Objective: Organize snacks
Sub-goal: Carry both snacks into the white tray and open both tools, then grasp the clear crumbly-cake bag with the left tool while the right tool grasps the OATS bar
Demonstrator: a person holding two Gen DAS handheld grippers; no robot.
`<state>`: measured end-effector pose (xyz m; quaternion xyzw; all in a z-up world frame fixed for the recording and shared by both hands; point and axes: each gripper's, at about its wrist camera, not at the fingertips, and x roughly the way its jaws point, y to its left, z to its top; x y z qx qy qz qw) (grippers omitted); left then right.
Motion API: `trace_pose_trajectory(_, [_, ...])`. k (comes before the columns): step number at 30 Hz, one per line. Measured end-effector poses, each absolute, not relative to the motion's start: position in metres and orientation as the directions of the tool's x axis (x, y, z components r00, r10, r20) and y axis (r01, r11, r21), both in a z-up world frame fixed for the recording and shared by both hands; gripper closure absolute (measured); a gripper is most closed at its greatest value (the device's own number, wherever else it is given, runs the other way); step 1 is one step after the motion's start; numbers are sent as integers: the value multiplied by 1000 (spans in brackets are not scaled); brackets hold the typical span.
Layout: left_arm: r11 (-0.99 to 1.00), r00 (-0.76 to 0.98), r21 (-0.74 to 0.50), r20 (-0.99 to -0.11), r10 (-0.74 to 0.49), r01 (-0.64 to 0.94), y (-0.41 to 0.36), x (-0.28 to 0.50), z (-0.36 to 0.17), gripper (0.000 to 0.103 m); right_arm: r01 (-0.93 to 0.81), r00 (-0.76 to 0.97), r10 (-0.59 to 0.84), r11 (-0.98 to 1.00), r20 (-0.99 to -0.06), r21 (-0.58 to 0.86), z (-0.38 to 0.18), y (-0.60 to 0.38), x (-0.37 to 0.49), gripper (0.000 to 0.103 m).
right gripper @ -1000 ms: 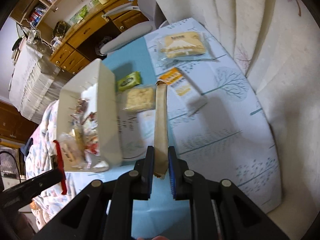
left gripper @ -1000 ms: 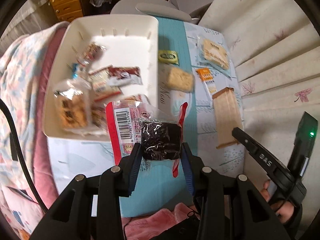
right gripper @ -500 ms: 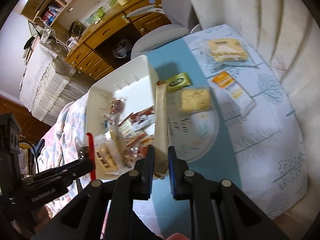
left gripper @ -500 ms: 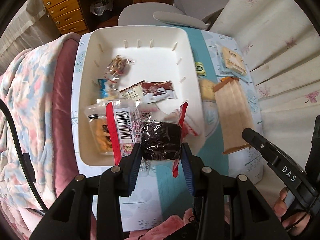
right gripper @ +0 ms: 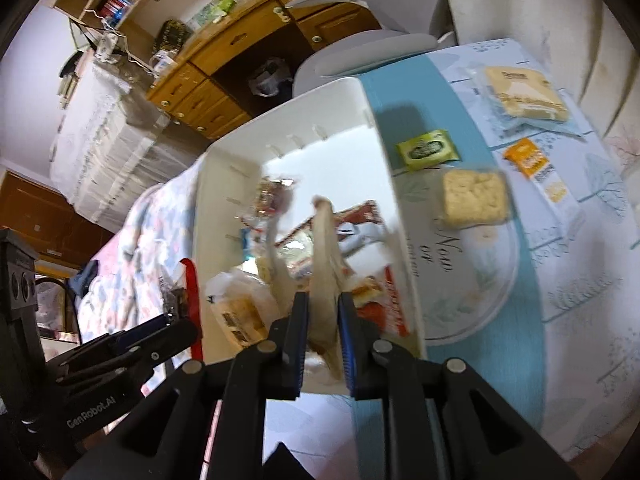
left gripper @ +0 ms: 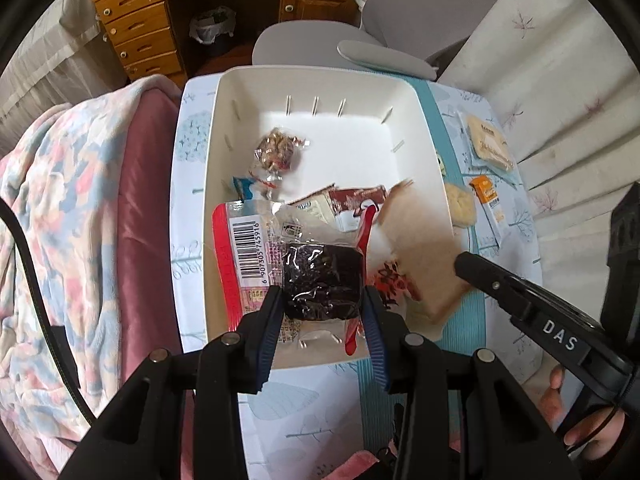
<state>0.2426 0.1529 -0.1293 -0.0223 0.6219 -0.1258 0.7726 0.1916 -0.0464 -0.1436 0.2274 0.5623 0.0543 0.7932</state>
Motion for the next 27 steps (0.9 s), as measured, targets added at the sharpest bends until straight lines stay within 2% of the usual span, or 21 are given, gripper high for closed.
trace_pose_trajectory(3, [961, 218, -215, -943, -250, 172, 156, 240, -123, 64, 157, 372, 349, 890, -860, 429, -142, -43, 190, 84])
trace_pose_trajectory(5, [960, 237, -206, -939, -248, 189, 154, 237, -119, 59, 157, 386, 358, 883, -850, 443, -140, -45, 188, 69])
trace_pose_trajectory(7, [959, 254, -203, -934, -250, 197, 149, 236, -116, 53, 169, 397, 355, 878, -847, 448, -139, -49, 185, 65])
trace_pose_trajectory(13, [944, 274, -239, -914, -298, 229, 130, 226, -112, 46, 210, 422, 326, 873, -846, 441, -134, -72, 170, 65])
trace_pose_trajectory(16, [936, 260, -255, -912, -316, 242, 115, 220, -112, 45, 241, 417, 299, 874, -859, 421, -136, -89, 160, 64])
trace_pose_trajectory(20, [925, 243, -280, -907, -343, 258, 93, 211, -111, 45, 275, 409, 268, 875, -872, 398, -138, -114, 149, 57])
trace_pose_trajectory(25, [915, 236, -283, -905, -355, 289, 62, 201, -108, 45, 289, 414, 242, 879, -877, 379, -140, -144, 141, 55])
trace_pose_trajectory(27, [914, 233, -280, -906, -353, 294, 48, 199, -107, 42, 289, 412, 227, 886, -882, 363, -142, -155, 139, 52])
